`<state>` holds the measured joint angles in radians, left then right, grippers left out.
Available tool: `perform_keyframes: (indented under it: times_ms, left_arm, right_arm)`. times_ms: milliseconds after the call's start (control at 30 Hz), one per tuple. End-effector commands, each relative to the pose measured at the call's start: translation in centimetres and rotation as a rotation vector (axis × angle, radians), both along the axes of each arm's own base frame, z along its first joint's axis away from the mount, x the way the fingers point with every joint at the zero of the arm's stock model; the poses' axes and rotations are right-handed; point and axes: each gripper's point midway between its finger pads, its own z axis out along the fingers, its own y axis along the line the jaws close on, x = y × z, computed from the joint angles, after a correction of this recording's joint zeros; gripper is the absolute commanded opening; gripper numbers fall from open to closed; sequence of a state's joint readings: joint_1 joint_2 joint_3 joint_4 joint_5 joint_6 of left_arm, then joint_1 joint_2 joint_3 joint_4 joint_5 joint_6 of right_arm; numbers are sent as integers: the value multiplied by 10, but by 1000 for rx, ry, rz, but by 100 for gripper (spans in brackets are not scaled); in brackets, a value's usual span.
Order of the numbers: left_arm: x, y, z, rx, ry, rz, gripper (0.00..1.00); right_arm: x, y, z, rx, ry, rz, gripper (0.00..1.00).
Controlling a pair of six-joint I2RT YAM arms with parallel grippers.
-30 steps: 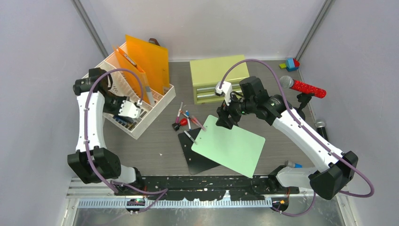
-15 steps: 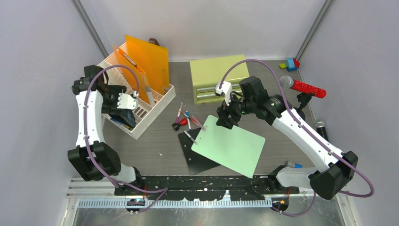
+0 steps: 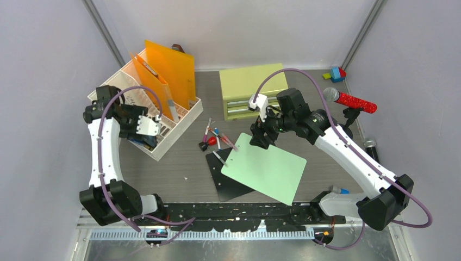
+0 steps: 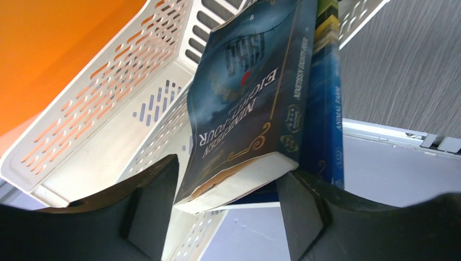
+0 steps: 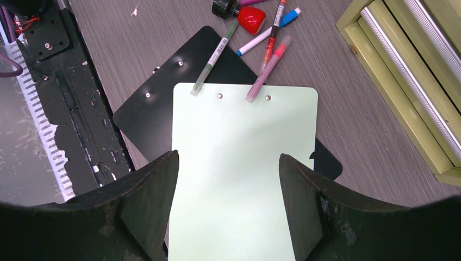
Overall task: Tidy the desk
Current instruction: Place the book in the storage box.
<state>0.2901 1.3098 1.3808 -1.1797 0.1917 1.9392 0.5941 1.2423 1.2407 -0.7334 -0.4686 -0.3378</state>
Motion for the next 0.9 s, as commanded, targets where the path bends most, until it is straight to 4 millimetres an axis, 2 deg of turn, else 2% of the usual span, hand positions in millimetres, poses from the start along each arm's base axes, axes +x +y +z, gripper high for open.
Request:
perform_keyframes:
  times_ms: [0,300,500,667,867]
  left_arm:
    - [0,-10,-4,-42,-10,-38,65]
    - [3,-14,-2,-77,6,-38,33]
    - [3,-14,15,-56,-38,-50,1]
    - [2,-15,34,-60,-63,-41,0]
    - [-6,-17,18,-48,-27,-78,1]
  right_arm:
    - [5,5,12,31,-37,10,74]
    - [4,4,12,30,-35,10,73]
    - [4,4,11,27,-36,13,73]
    - [4,6,8,29,-27,20,74]
    - [3,6,6,29,-27,24,74]
